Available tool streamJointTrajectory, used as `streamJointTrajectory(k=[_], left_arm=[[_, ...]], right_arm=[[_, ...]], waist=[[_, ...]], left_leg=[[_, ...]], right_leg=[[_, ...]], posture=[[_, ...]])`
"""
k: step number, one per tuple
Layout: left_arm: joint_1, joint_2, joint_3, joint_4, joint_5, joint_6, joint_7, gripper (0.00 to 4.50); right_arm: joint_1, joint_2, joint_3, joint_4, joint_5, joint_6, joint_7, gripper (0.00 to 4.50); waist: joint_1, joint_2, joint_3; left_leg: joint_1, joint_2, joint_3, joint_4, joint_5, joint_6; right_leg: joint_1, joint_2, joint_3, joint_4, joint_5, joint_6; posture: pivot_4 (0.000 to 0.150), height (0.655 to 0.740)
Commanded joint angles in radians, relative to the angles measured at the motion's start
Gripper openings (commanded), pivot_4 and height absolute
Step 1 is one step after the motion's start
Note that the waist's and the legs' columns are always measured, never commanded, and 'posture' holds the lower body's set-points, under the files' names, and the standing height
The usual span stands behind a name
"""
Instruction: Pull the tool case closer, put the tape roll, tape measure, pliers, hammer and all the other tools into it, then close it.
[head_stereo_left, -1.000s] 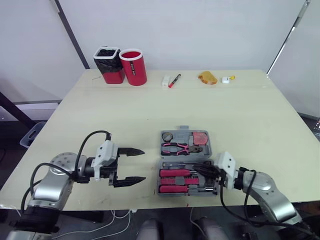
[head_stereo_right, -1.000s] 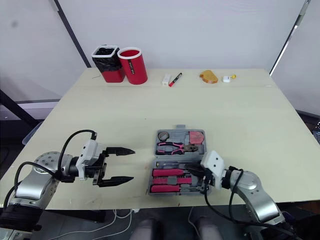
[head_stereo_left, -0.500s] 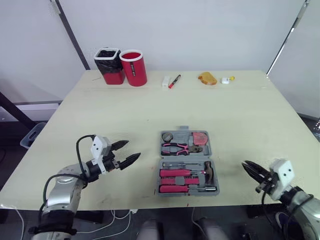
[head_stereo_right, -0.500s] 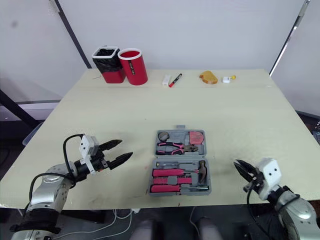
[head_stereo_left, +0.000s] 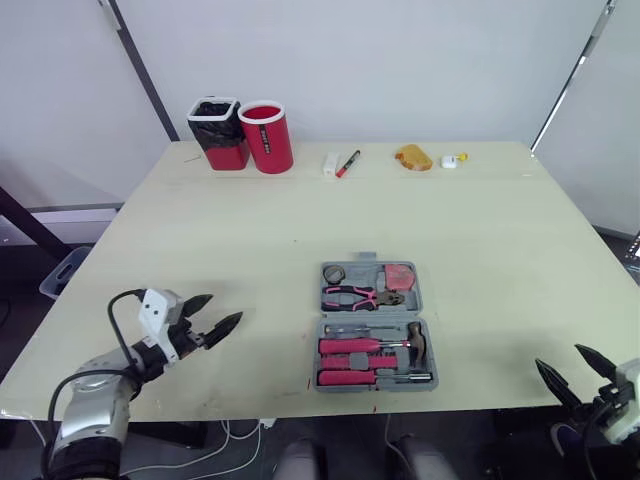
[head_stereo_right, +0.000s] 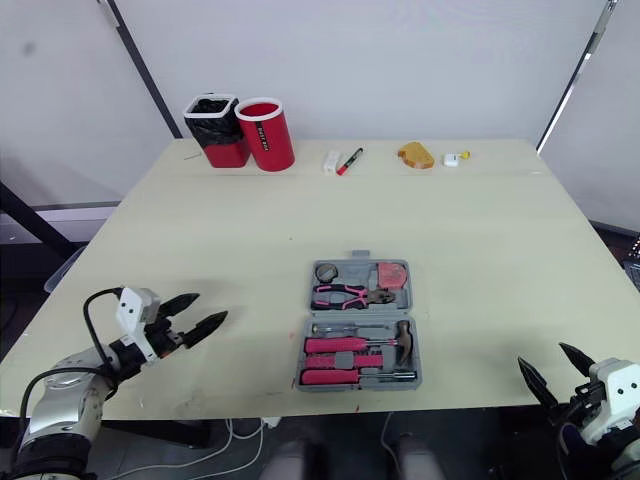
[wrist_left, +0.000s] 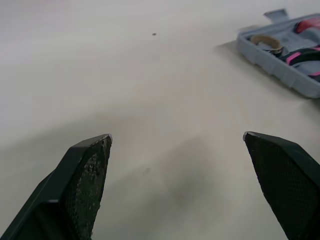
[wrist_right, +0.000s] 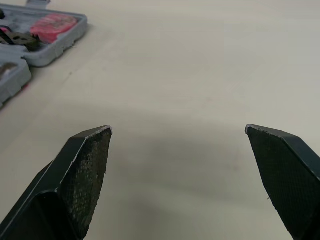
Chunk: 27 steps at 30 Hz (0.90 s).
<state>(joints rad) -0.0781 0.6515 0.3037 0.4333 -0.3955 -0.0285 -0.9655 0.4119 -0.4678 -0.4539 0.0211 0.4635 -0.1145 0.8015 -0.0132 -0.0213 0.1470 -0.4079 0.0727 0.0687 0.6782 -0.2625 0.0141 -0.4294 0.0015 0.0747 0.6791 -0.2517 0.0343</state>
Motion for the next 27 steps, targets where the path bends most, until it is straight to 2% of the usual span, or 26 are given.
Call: streamJointTrajectory(k=[1, 15, 17, 18, 19, 25, 26, 27], left_arm=[[0.001, 0.015, 0.013, -0.011, 0.0, -0.026, -0.019, 4.5], [-0.081, -0.011, -0.126, -0.025, 0.074, -0.06, -0.094, 4.5], [-0.104, -0.017, -0.144, -0.014, 0.079, -0.059, -0.106, 4.5], [-0.113, -0.02, -0.152, -0.009, 0.083, -0.06, -0.112, 3.99], [-0.121, -0.022, -0.161, -0.004, 0.09, -0.064, -0.116, 3.75], [-0.197, -0.035, -0.243, 0.071, 0.148, -0.11, -0.168, 0.89], [-0.209, -0.036, -0.254, 0.085, 0.157, -0.119, -0.174, 0.32], [-0.221, -0.037, -0.267, 0.1, 0.169, -0.13, -0.182, 0.09]], right_arm=[[0.001, -0.027, -0.017, -0.008, 0.009, -0.02, 0.036, 4.49], [-0.193, -0.095, 0.12, -0.048, -0.029, 0.113, 0.04, 4.49], [-0.233, -0.104, 0.152, -0.036, -0.047, 0.132, 0.043, 3.95], [-0.251, -0.107, 0.166, -0.029, -0.055, 0.138, 0.044, 3.68], [-0.267, -0.11, 0.179, -0.023, -0.062, 0.142, 0.048, 3.26], [-0.424, -0.122, 0.298, 0.048, -0.138, 0.176, 0.067, 0.28], [-0.444, -0.121, 0.314, 0.058, -0.148, 0.18, 0.068, 0.0], [-0.467, -0.121, 0.333, 0.07, -0.16, 0.184, 0.074, 0.0]], waist=[[0.0, 0.0, 0.0], [0.002, 0.0, 0.0], [0.001, 0.0, 0.0], [0.001, 0.0, 0.0], [0.001, 0.0, 0.0], [0.001, 0.0, 0.0], [0.001, 0.0, 0.0], [0.001, 0.0, 0.0]], left_leg=[[0.0, 0.0, 0.0, 0.0, 0.0, 0.0], [0.001, 0.0, 0.0, 0.0, 0.0, 0.0], [0.001, 0.0, 0.0, 0.0, 0.0, 0.0], [0.001, 0.0, 0.0, 0.0, 0.0, 0.0], [0.001, 0.0, 0.0, 0.0, 0.0, 0.0], [0.001, 0.0, 0.0, 0.0, 0.0, 0.0], [0.001, 0.0, 0.0, 0.0, 0.0, 0.0], [0.001, 0.0, 0.0, 0.0, 0.0, 0.0]], right_leg=[[0.0, 0.0, 0.0, 0.0, 0.0, 0.0], [0.001, 0.0, 0.0, 0.0, 0.0, 0.0], [0.001, 0.0, 0.0, 0.0, 0.0, 0.0], [0.001, 0.0, 0.0, 0.0, 0.0, 0.0], [0.001, 0.0, 0.0, 0.0, 0.0, 0.0], [0.001, 0.001, 0.001, 0.0, 0.0, 0.0], [0.001, 0.001, 0.001, 0.0, 0.0, 0.0], [0.001, 0.001, 0.001, 0.0, 0.0, 0.0]], posture=[[0.15, 0.74], [0.15, 0.74], [0.15, 0.74], [0.15, 0.74], [0.15, 0.74], [0.15, 0.74], [0.15, 0.74], [0.15, 0.74]])
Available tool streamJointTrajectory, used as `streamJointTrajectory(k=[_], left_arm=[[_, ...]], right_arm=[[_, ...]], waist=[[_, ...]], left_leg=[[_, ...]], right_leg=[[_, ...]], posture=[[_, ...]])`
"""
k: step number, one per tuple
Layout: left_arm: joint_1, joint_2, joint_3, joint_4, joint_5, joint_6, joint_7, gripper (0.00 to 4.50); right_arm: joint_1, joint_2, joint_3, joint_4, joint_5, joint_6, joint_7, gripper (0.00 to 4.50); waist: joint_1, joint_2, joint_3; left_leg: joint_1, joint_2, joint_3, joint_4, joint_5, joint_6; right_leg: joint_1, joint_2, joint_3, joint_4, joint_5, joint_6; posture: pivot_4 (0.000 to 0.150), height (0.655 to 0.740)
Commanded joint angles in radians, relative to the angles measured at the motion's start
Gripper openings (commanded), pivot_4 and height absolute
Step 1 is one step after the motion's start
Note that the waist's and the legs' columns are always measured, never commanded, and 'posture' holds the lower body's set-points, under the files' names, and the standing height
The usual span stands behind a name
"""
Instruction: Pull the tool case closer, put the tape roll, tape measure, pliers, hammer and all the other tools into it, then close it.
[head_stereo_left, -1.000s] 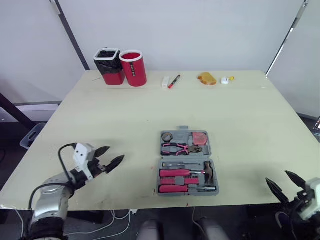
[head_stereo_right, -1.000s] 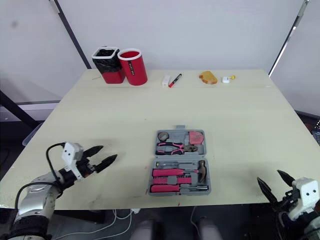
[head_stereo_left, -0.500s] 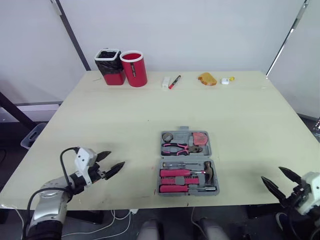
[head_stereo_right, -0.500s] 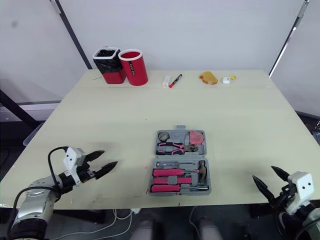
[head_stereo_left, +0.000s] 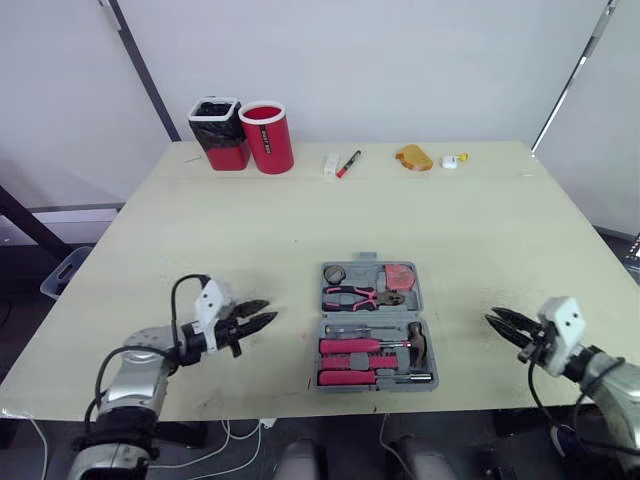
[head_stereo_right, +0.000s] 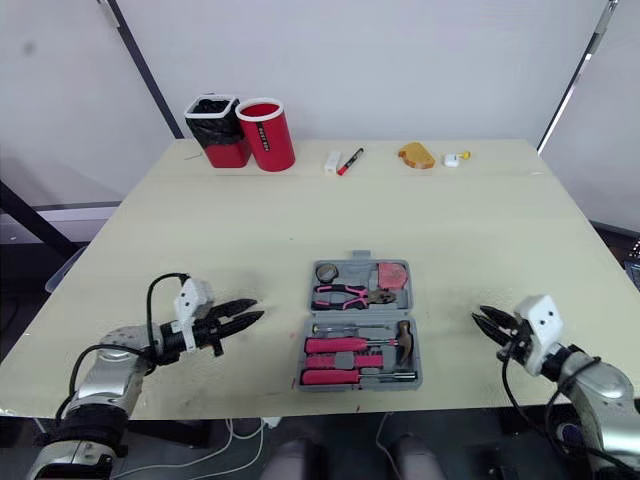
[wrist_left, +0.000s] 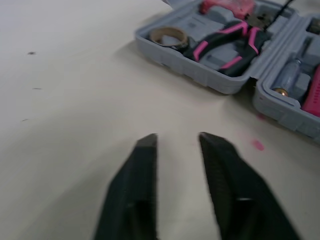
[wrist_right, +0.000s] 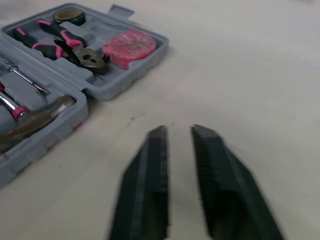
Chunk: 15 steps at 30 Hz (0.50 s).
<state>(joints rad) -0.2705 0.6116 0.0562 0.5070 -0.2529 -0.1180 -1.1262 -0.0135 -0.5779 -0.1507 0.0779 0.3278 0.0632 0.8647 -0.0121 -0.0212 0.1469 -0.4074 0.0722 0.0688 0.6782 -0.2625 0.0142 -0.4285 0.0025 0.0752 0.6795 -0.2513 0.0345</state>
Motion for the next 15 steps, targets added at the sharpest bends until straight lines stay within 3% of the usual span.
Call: streamJointTrajectory(k=[1, 15], left_arm=[[-0.046, -0.001, -0.033, 0.043, 0.036, -0.045, -0.03, 0.09], [-0.205, -0.054, -0.143, 0.225, 0.134, -0.1, -0.105, 0.09]], right_arm=[[-0.07, -0.012, 0.057, 0.03, -0.042, 0.014, 0.02, 0.0], [-0.256, 0.027, 0.251, 0.181, -0.178, 0.008, 0.062, 0.0]], waist=[[0.0, 0.0, 0.0], [0.0, 0.0, 0.0]], left_leg=[[0.0, 0.0, 0.0, 0.0, 0.0, 0.0], [-0.001, 0.0, -0.001, 0.0, 0.0, 0.0]], right_leg=[[0.0, 0.0, 0.0, 0.0, 0.0, 0.0], [0.0, 0.001, 0.0, 0.0, 0.0, 0.0]], posture=[[0.15, 0.74], [0.15, 0.74]])
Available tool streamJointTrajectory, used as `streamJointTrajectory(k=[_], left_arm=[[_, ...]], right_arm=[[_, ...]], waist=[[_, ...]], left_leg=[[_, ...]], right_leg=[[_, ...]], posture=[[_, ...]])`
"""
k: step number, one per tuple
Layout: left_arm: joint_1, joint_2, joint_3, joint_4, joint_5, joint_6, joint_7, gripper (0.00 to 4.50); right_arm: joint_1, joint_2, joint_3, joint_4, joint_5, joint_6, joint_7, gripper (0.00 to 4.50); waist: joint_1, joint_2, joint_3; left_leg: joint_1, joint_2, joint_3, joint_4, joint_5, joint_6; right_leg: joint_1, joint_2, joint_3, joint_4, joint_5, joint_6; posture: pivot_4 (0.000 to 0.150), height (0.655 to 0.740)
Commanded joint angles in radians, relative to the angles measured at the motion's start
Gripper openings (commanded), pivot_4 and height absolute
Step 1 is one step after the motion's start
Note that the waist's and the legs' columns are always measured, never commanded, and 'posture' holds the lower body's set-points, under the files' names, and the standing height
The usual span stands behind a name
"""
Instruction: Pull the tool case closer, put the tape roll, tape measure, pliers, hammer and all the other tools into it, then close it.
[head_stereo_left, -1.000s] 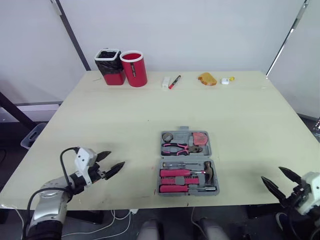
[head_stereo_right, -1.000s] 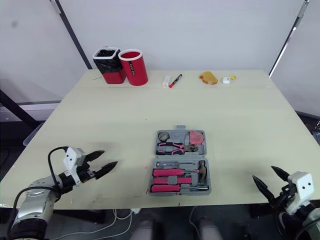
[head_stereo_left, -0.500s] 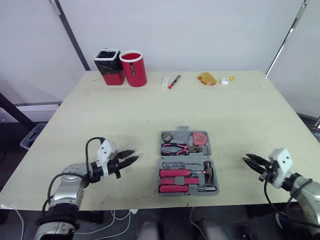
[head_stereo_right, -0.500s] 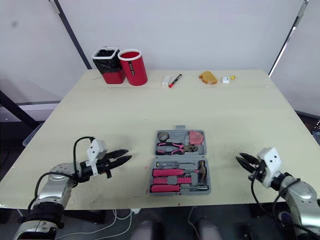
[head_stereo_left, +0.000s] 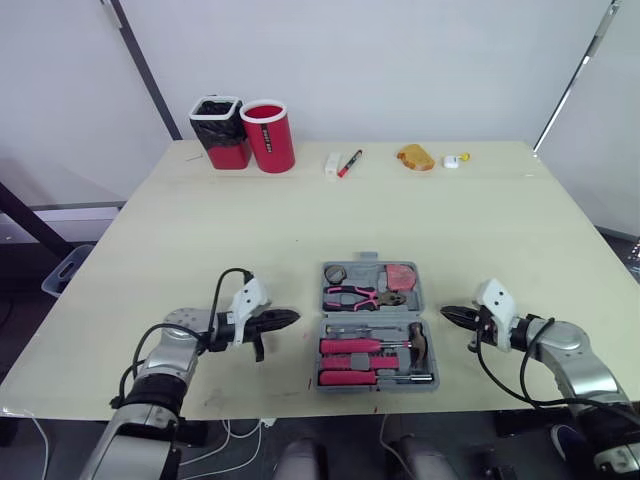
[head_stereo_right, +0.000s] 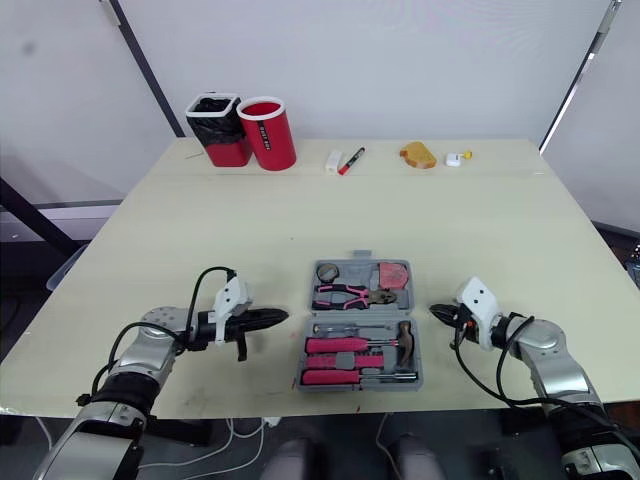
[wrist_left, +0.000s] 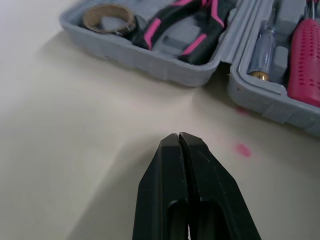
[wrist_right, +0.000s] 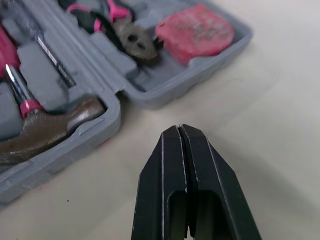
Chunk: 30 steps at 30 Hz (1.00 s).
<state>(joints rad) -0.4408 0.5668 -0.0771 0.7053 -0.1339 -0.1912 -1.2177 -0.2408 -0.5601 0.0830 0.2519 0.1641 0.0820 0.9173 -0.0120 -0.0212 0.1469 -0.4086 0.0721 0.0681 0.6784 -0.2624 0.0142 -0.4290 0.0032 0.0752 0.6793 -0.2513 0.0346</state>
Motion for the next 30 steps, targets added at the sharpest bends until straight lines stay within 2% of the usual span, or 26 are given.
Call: streamJointTrajectory(k=[1, 6, 30], left_arm=[[-0.044, -0.014, -0.015, 0.038, 0.021, -0.033, -0.015, 0.09], [-0.076, -0.039, -0.032, 0.083, 0.042, -0.053, -0.029, 0.09], [-0.152, -0.119, -0.09, 0.2, 0.115, -0.102, -0.086, 0.09]], right_arm=[[-0.035, 0.013, 0.025, 0.016, -0.024, -0.013, 0.008, 0.0], [-0.06, 0.023, 0.064, 0.057, -0.068, -0.032, 0.009, 0.0], [-0.086, 0.067, 0.092, 0.082, -0.1, -0.045, 0.018, 0.0]], waist=[[0.0, 0.0, 0.0], [-0.001, 0.0, 0.0], [0.002, 0.0, 0.0]], left_leg=[[0.0, 0.0, 0.0, 0.0, 0.0, 0.0], [0.0, 0.0, 0.0, 0.0, 0.0, 0.0], [-0.001, 0.0, -0.001, 0.001, 0.0, 0.0]], right_leg=[[0.0, 0.0, 0.0, 0.0, 0.0, 0.0], [0.0, 0.0, 0.0, 0.0, 0.0, 0.0], [0.0, 0.0, 0.0, 0.0, 0.0, 0.0]], posture=[[0.15, 0.74], [0.15, 0.74], [0.15, 0.74]])
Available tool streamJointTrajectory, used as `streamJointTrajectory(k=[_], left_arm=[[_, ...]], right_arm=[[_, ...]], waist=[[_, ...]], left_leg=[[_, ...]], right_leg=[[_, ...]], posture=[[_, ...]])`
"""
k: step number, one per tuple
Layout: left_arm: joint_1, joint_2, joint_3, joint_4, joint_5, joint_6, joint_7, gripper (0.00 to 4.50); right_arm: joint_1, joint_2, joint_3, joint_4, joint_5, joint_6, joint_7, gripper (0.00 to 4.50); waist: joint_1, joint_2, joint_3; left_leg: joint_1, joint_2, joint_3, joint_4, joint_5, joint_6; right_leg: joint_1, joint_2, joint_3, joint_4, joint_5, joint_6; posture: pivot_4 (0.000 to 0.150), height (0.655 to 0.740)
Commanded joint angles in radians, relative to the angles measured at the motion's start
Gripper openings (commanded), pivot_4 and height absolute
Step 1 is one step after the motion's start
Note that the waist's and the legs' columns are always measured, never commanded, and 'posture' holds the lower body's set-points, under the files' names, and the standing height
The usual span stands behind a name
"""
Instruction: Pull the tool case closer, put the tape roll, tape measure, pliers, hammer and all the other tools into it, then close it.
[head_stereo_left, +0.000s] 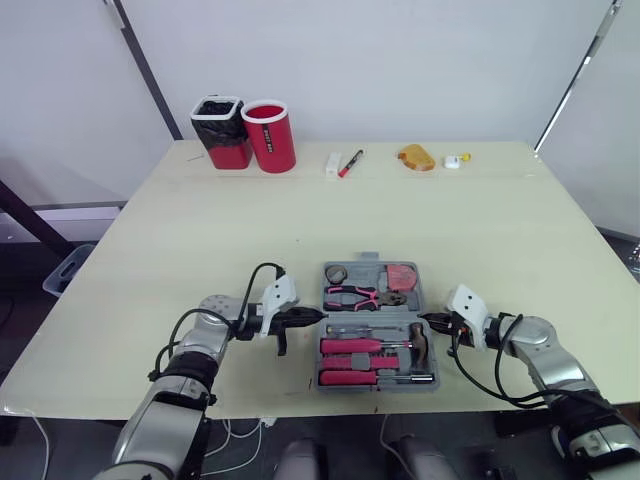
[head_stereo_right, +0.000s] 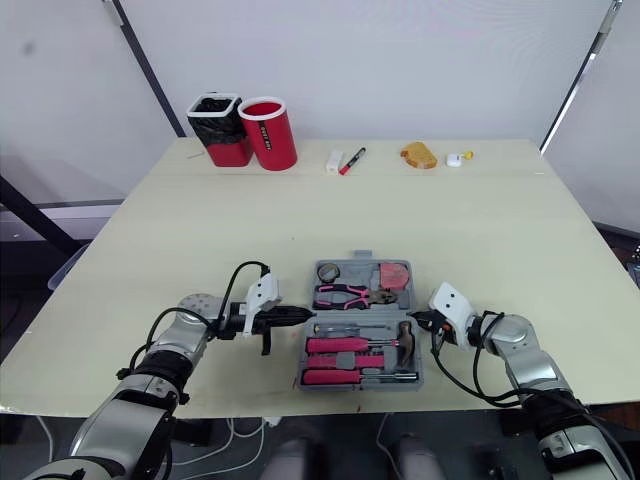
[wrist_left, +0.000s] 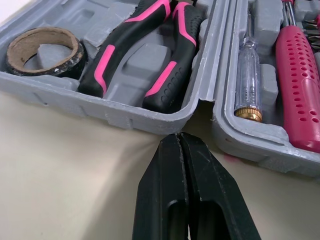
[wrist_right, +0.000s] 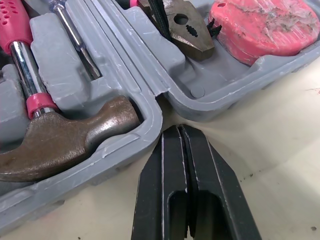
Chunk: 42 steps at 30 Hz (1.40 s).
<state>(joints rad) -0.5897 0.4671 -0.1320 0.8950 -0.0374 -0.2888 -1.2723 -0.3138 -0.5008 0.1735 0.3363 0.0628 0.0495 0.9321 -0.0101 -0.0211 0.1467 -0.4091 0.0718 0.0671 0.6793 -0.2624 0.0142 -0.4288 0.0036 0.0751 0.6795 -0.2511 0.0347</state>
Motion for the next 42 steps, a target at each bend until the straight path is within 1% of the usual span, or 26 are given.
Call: streamJointTrajectory(k=[1, 13, 23, 31, 42], left_arm=[[-0.004, -0.022, -0.037, 0.011, 0.019, -0.003, -0.037, 0.09], [-0.017, -0.046, -0.044, 0.004, 0.028, 0.0, -0.053, 0.09], [0.026, 0.002, -0.035, -0.07, 0.012, 0.012, -0.072, 0.09], [0.076, 0.019, -0.039, -0.179, -0.009, 0.071, -0.086, 0.09], [0.118, 0.044, -0.037, -0.253, -0.02, 0.123, -0.094, 0.09]], right_arm=[[-0.013, 0.008, 0.001, -0.003, 0.001, -0.013, 0.003, 0.0], [-0.01, 0.018, 0.007, -0.027, 0.004, -0.004, 0.012, 0.0], [0.018, 0.021, 0.029, -0.115, 0.017, 0.064, 0.045, 0.0], [0.031, 0.029, 0.042, -0.153, 0.017, 0.1, 0.051, 0.0], [0.06, 0.025, 0.055, -0.205, 0.031, 0.159, 0.083, 0.0]], waist=[[0.0, 0.0, 0.0], [0.0, 0.0, 0.0], [-0.005, 0.0, 0.0], [-0.006, 0.0, 0.0], [-0.006, 0.0, 0.0]], left_leg=[[0.0, 0.0, 0.0, 0.0, 0.0, 0.0], [-0.001, 0.0, -0.001, 0.0, 0.0, 0.0], [-0.001, 0.0, -0.001, 0.0, 0.0, 0.0], [-0.001, 0.0, -0.002, 0.0, 0.0, 0.0], [-0.001, 0.0, -0.002, 0.0, 0.0, 0.0]], right_leg=[[0.0, 0.0, 0.0, 0.0, 0.0, 0.0], [0.0, 0.0, 0.0, 0.0, 0.0, 0.0], [0.0, 0.001, 0.0, 0.0, 0.0, 0.0], [0.0, 0.001, -0.001, 0.0, 0.0, 0.0], [0.0, 0.001, -0.001, 0.0, 0.0, 0.0]], posture=[[0.15, 0.74], [0.15, 0.74], [0.15, 0.74], [0.15, 0.74], [0.15, 0.74]])
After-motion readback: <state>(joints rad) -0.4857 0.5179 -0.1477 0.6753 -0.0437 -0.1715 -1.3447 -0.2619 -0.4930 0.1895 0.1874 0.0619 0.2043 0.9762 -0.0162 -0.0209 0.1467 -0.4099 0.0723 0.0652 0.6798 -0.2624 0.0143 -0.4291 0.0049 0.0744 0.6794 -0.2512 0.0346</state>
